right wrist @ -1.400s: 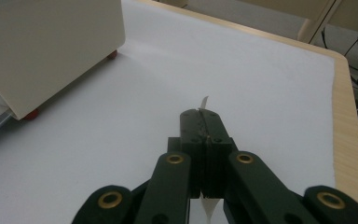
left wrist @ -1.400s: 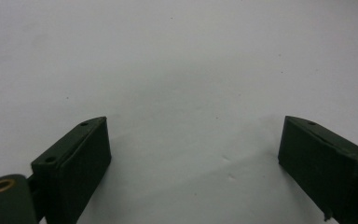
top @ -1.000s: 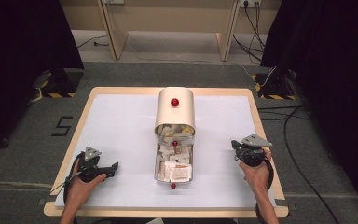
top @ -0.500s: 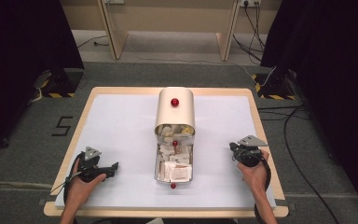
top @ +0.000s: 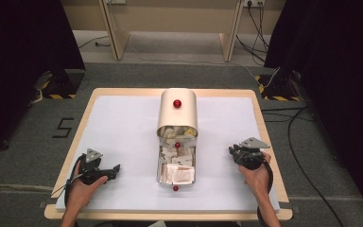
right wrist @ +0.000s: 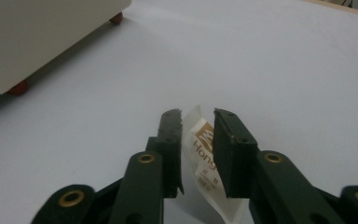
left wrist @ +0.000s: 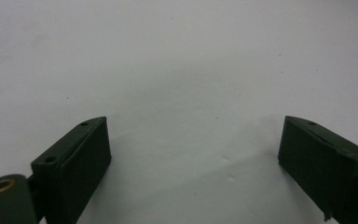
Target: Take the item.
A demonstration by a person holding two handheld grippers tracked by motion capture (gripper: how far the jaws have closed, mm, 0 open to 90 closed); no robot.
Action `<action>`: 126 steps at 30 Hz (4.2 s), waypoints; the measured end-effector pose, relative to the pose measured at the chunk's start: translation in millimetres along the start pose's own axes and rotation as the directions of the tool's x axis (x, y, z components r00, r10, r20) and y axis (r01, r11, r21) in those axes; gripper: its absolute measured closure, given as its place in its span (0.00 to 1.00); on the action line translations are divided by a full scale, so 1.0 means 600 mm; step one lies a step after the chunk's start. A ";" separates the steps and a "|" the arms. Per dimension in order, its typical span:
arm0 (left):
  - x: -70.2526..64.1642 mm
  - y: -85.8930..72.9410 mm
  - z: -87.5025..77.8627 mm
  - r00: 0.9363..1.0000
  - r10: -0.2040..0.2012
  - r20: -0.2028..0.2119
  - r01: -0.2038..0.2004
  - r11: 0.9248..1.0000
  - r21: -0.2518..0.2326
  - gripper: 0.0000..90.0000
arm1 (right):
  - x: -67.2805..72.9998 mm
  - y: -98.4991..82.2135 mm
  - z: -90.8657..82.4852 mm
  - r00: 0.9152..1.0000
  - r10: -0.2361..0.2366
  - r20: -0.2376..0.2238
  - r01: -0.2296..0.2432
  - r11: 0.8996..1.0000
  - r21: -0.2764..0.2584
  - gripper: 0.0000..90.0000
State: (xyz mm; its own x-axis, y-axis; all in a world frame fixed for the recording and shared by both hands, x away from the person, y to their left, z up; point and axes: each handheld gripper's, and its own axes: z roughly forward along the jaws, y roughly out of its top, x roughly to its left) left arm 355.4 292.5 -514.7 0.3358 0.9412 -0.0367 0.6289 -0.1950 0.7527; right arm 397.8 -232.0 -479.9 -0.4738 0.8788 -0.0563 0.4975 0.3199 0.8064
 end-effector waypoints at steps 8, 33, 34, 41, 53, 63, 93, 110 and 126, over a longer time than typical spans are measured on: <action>0.000 0.000 0.000 1.000 0.000 0.000 0.000 1.000 0.000 0.09 | 0.001 0.010 -0.010 0.998 0.069 -0.012 -0.069 0.997 -0.036 0.55; 0.000 0.000 0.000 1.000 0.000 0.001 0.000 1.000 -0.001 0.09 | -0.002 0.003 -0.033 0.992 0.128 -0.008 -0.129 0.991 -0.021 0.26; 0.000 0.000 0.000 1.000 0.000 0.001 0.000 1.000 -0.001 0.09 | -0.002 0.003 -0.033 0.992 0.128 -0.008 -0.129 0.991 -0.021 0.26; 0.000 0.000 0.000 1.000 -0.001 0.001 0.001 1.000 -0.001 0.09 | -0.003 -0.003 -0.042 0.991 0.132 -0.009 -0.132 0.991 -0.022 0.26; 0.000 0.000 0.000 1.000 -0.001 0.001 0.001 1.000 -0.001 0.09 | 0.004 -0.004 -0.049 0.991 0.132 -0.017 -0.132 0.991 -0.026 0.26; 0.000 0.000 0.000 1.000 -0.001 0.001 0.001 1.000 -0.001 0.09 | 0.012 -0.007 -0.057 0.992 0.127 -0.025 -0.127 0.992 -0.026 0.25; 0.000 0.000 0.000 1.000 -0.001 0.001 0.001 1.000 -0.001 0.09 | 0.018 -0.038 -0.087 0.990 0.136 -0.026 -0.136 0.990 -0.028 0.23; 0.000 0.000 0.000 1.000 0.000 0.001 0.000 1.000 0.000 0.09 | 0.029 -0.058 -0.104 0.989 0.138 -0.048 -0.139 0.990 -0.021 0.23; 0.000 0.000 0.000 1.000 0.000 0.001 0.000 1.000 -0.001 0.09 | 0.037 -0.082 -0.113 0.987 0.145 -0.068 -0.145 0.989 0.012 0.22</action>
State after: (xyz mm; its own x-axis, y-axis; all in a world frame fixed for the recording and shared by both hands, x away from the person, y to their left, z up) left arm 355.3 292.5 -514.7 0.3360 0.9411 -0.0372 0.6286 -0.1947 0.7530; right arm 313.5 -251.9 -480.9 -0.4445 0.8900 0.1015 0.5696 0.1934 0.7988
